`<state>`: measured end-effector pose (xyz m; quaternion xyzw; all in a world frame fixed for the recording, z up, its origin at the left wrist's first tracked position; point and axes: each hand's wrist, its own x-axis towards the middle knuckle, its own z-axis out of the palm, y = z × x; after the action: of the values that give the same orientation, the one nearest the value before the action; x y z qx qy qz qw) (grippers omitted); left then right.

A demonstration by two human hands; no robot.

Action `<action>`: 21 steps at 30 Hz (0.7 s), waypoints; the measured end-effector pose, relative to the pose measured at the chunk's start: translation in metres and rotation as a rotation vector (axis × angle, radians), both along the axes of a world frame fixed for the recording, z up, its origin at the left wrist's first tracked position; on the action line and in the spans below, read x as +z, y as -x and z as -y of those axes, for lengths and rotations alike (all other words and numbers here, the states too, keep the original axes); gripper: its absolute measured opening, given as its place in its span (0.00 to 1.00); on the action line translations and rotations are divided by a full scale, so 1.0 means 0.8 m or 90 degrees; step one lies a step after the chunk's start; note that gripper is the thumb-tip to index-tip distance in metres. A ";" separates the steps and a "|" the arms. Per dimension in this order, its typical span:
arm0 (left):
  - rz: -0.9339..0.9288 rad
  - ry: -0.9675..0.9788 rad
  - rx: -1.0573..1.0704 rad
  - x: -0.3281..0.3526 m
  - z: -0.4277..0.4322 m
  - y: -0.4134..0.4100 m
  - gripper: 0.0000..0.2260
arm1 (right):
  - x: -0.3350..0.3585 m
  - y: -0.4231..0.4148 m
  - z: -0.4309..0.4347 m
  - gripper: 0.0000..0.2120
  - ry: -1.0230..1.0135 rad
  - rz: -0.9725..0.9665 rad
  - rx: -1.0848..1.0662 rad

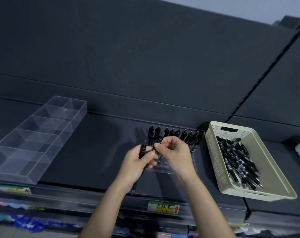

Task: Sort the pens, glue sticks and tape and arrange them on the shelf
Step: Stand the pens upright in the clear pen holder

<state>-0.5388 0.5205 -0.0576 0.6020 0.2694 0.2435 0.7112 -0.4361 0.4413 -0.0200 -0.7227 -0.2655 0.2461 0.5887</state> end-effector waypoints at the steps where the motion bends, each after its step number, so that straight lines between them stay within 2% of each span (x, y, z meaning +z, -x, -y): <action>1: -0.001 -0.005 -0.003 0.000 -0.001 -0.001 0.05 | 0.001 -0.001 0.000 0.06 0.002 0.002 0.002; 5: -0.013 -0.042 0.007 -0.003 -0.005 -0.004 0.04 | 0.010 -0.005 0.004 0.08 -0.017 0.015 0.010; 8: -0.045 -0.082 0.082 -0.010 -0.009 -0.006 0.05 | 0.016 -0.012 0.005 0.11 -0.051 0.033 -0.051; 12: -0.072 -0.014 0.221 -0.011 -0.016 -0.004 0.06 | 0.022 -0.025 0.003 0.13 -0.056 0.124 -0.142; 15: -0.082 -0.009 0.229 -0.014 -0.020 0.000 0.08 | 0.021 -0.026 -0.002 0.13 -0.023 0.209 -0.167; 17: -0.077 0.013 0.233 -0.015 -0.021 -0.001 0.06 | 0.016 -0.024 -0.006 0.12 -0.004 0.240 -0.162; 19: -0.056 0.051 0.244 -0.014 -0.021 -0.002 0.03 | 0.010 -0.021 -0.010 0.11 0.019 0.262 -0.146; 21: -0.025 0.111 0.263 -0.013 -0.020 -0.003 0.06 | 0.003 -0.020 -0.014 0.11 0.037 0.277 -0.123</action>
<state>-0.5362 0.5367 -0.0683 0.4749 0.4206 0.3480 0.6903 -0.4204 0.4528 -0.0179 -0.7976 -0.3083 0.0344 0.5172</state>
